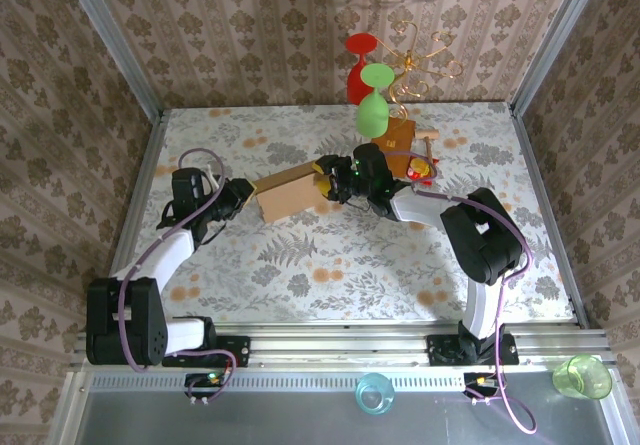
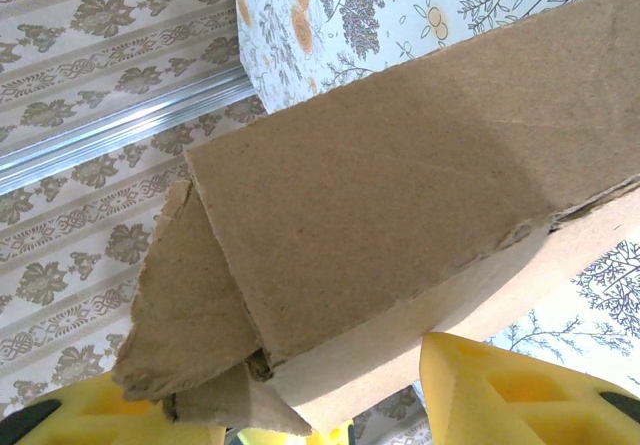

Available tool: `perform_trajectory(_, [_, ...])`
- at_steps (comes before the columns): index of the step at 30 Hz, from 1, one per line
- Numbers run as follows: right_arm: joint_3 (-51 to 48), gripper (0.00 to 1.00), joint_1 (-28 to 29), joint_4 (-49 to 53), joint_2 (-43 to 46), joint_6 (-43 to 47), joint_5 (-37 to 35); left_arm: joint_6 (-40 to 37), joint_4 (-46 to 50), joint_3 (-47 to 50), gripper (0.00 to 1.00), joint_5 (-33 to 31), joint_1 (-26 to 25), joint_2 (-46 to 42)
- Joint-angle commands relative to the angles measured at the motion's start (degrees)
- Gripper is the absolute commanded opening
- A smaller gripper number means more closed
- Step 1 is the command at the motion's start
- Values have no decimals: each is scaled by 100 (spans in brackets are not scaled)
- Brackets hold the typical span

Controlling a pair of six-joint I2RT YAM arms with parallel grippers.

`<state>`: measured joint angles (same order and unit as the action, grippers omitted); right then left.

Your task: Fold the paper box

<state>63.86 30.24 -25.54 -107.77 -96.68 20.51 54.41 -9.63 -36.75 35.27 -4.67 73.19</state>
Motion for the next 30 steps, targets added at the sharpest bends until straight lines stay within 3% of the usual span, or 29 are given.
perform_trajectory(1, [49,51,-47,93,-166,-61,83,-111,50,175,19,12,45,155])
perform_trajectory(5, [35,52,-70,97,-157,-22,135,-172,33,214,14,33,49,231])
perform_trajectory(16, [4,73,-349,491,447,619,275,-240,101,192,7,42,45,196])
perform_trajectory(24, [35,73,-472,606,398,717,374,-247,99,186,6,51,45,187])
perform_trajectory(30, [75,63,-491,489,102,562,428,-234,99,179,5,42,47,163])
